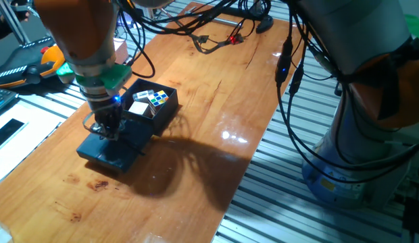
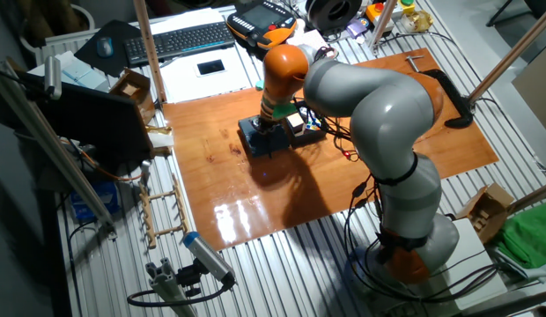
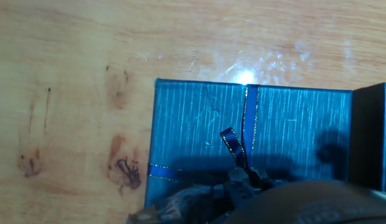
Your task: Take everything out of the gift box
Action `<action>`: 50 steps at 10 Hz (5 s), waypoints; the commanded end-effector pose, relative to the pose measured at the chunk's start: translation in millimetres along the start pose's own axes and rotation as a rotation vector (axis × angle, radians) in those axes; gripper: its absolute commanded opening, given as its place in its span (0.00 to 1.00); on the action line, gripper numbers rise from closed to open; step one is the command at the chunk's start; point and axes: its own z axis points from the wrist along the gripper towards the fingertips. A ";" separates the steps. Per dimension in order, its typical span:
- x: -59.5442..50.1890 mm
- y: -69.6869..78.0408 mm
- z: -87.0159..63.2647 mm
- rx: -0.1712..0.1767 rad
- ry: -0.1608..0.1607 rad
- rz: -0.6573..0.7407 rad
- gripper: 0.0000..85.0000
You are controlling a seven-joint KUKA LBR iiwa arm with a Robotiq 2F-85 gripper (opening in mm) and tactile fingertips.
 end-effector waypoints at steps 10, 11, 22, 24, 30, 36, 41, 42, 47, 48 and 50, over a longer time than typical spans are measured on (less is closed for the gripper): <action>2.5 3.7 15.1 0.009 -0.056 0.072 0.47; 1.8 4.3 11.3 0.024 -0.060 0.089 0.51; -2.3 -36.7 -52.9 0.107 -0.053 0.088 0.46; -2.4 -52.8 -54.1 0.073 -0.058 0.032 0.46; -1.8 -87.6 -62.0 0.081 -0.049 -0.106 0.45; 6.4 -109.4 -55.7 0.068 -0.050 -0.149 0.45; 6.9 -116.9 -53.4 0.059 -0.042 -0.161 0.45; 6.6 -119.3 -52.3 0.055 -0.037 -0.148 0.45; 6.5 -122.1 -48.7 0.056 -0.012 -0.030 0.46; 6.7 -122.6 -49.0 0.056 -0.012 -0.027 0.46; 7.2 -123.9 -49.5 0.057 -0.008 -0.008 0.46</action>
